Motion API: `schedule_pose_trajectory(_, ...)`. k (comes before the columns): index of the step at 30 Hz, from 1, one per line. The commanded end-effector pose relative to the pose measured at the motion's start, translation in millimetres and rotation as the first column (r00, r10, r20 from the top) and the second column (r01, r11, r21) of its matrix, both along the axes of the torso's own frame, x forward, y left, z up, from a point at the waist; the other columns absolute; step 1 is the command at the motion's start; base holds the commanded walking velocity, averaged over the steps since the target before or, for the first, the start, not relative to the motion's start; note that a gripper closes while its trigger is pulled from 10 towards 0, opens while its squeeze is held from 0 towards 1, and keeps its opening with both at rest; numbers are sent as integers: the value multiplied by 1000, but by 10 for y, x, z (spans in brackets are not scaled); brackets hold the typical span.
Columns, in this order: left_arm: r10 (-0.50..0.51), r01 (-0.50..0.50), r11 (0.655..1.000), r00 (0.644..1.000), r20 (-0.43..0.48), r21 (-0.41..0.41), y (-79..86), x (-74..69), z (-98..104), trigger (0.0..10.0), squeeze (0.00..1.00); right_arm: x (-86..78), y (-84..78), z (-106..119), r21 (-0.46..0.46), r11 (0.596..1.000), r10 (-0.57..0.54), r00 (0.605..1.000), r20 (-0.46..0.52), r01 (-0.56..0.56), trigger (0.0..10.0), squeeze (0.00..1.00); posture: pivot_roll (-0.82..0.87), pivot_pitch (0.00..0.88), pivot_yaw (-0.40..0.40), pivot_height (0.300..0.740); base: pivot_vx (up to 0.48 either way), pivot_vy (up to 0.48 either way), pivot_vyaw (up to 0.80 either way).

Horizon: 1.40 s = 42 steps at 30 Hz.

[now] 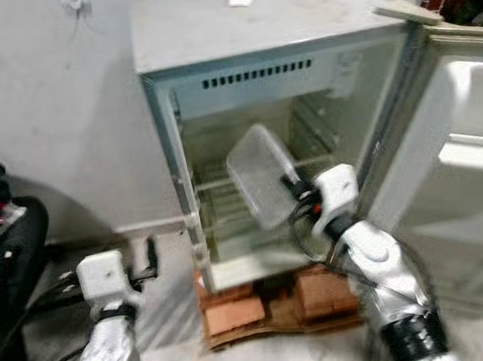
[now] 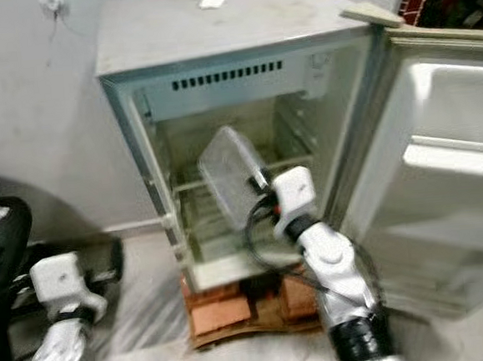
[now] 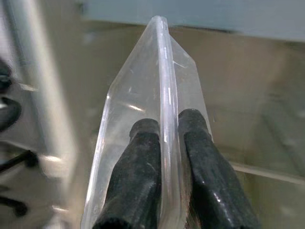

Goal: Restocking fridge

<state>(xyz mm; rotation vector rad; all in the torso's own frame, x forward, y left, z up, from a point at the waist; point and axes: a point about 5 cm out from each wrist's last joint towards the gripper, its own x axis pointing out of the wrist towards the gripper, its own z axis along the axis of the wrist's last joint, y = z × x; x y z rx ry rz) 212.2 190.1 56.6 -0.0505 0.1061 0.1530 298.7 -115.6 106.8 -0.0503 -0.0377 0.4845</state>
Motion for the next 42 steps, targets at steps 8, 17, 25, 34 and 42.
schedule_pose_trajectory(8, 27, -26, 999, 998, -50, 25, 101, -103, -85, 10000, 0, -26, -94, -140, -64, 998, -26, 997, -68, 22, 10000, 0, 2, 44, 18, 740, 0, 0, 0)
schedule_pose_trajectory(17, 23, -22, 1000, 998, -52, 22, 114, -128, -89, 10000, 0, -83, -61, -279, -107, 994, -12, 991, -135, -3, 10000, 0, 5, 46, 19, 740, 0, 0, 0)
schedule_pose_trajectory(25, 7, -6, 1000, 999, -49, 16, 68, -133, -89, 10000, 0, -115, -90, -384, -154, 988, -13, 982, -188, -16, 10000, 0, 2, 48, 21, 740, 0, 0, 0)
schedule_pose_trajectory(34, 2, -2, 1000, 999, -51, 12, 51, -144, -90, 10000, 0, -141, -95, -418, -152, 988, -17, 979, -204, -15, 10000, 0, 1, 60, 20, 740, 0, 0, 0)
schedule_pose_trajectory(42, 4, -3, 1000, 999, -48, 13, 43, -142, -82, 10000, 0, -138, -84, -421, -153, 988, -12, 978, -208, -20, 10000, 0, 2, 64, 18, 740, 190, 0, 0)
